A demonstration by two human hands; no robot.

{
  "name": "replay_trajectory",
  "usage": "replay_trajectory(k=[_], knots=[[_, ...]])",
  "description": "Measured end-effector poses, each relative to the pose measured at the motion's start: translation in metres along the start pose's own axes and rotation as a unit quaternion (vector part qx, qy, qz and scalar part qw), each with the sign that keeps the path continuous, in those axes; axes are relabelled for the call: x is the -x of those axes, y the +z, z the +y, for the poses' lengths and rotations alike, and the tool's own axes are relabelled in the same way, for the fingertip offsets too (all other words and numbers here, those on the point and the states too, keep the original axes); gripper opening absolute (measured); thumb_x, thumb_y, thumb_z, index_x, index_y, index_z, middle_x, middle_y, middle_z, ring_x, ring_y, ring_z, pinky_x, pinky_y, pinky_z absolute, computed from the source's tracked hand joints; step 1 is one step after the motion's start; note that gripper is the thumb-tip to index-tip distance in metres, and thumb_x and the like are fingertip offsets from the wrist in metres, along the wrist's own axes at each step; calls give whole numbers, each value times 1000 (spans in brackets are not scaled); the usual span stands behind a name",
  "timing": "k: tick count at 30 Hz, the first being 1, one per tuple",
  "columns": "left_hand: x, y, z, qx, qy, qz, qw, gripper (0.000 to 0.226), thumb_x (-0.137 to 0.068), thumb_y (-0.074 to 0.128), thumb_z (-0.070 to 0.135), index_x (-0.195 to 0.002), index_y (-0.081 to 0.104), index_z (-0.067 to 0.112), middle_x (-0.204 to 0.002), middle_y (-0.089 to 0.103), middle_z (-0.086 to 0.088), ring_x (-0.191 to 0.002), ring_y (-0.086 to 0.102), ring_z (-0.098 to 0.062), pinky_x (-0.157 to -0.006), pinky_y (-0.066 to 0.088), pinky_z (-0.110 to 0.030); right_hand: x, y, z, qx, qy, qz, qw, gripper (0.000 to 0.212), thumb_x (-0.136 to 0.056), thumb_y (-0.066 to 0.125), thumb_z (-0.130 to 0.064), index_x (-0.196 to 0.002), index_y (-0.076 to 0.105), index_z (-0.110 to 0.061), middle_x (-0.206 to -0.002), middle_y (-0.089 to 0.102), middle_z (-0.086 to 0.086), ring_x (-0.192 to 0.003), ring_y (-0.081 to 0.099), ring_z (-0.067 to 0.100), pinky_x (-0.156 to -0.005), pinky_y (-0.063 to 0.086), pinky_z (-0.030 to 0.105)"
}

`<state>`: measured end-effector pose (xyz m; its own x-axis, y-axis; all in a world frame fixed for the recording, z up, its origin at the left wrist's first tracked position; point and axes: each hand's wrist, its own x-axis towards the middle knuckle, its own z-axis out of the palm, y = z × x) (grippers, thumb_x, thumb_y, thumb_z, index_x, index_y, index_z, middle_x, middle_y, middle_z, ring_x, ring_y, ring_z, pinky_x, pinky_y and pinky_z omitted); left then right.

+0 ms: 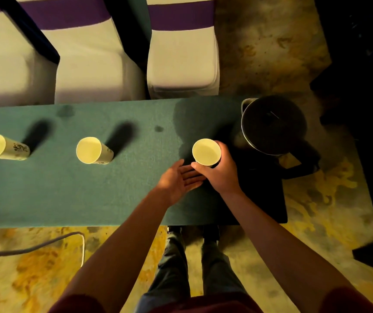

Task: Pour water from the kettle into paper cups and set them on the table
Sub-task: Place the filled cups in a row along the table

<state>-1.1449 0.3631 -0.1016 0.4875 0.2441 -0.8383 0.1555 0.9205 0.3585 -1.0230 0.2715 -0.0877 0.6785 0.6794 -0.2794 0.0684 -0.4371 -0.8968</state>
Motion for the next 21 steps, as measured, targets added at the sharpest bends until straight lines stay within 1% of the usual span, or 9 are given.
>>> replay_trajectory(k=[2,3,5,7,9,10,13,17,21], knots=[[-2,4,2,1,6,4,1000,48,-103,34,38,-117,61,1,-104,74,-19,-94,73,-32,-84,56,-42,-1,-2,-6,-8,3,3,1000,73,-65,97,-26,-124,54,-23,-111,60,-22,-101,58,-8,-83,44,7],[-2,6,1,3,11,6,1000,48,-103,34,38,-116,62,1,-104,74,-19,-93,73,-31,-82,57,-41,0,-3,-9,-10,1,4,1000,74,-64,98,-26,-123,53,-22,-111,60,-20,-100,59,-8,-82,45,6],[-1,15,0,16,28,7,999,46,-103,35,39,-112,64,4,-101,74,-16,-90,73,-28,-76,58,-38,2,-5,-15,-10,-9,-1,1000,78,-63,99,-25,-125,53,-18,-113,61,-12,-102,59,0,-84,46,9],[0,23,-1,44,45,-5,998,44,-103,36,40,-111,67,9,-99,75,-13,-92,72,-25,-74,57,-37,5,-7,-22,-10,-20,-8,1000,78,-62,99,-25,-125,52,-20,-115,60,-11,-104,59,2,-87,48,13],[5,33,-1,93,57,-21,994,45,-104,33,41,-113,66,11,-101,74,-11,-94,70,-24,-76,57,-36,9,-8,-28,-10,-35,-8,999,79,-61,100,-25,-124,52,-21,-116,61,-10,-106,60,2,-92,50,20],[7,38,-1,122,62,-31,990,45,-104,33,40,-114,65,10,-101,74,-11,-94,70,-24,-78,57,-36,12,-9,-31,-8,-41,-9,999,81,-60,100,-25,-126,53,-19,-118,62,-7,-109,61,6,-95,52,26],[18,53,2,174,85,-64,979,38,-105,34,29,-110,65,7,-98,73,-12,-90,71,-25,-80,57,-36,19,-11,-42,-3,-70,-18,997,86,-59,99,-28,-131,55,-16,-125,64,-1,-117,61,15,-102,53,38],[38,71,12,182,100,-100,973,32,-104,32,20,-110,60,7,-92,70,-11,-88,70,-24,-78,59,-33,21,-22,-57,-20,-110,-31,993,85,-62,96,-31,-135,57,-16,-131,65,-3,-122,61,11,-105,51,41],[64,83,25,179,135,-138,965,30,-104,29,19,-113,57,10,-93,71,-7,-93,68,-21,-82,58,-32,17,-37,-74,-52,-126,-87,987,88,-61,96,-32,-138,56,-20,-135,65,-6,-127,61,15,-106,52,45]])
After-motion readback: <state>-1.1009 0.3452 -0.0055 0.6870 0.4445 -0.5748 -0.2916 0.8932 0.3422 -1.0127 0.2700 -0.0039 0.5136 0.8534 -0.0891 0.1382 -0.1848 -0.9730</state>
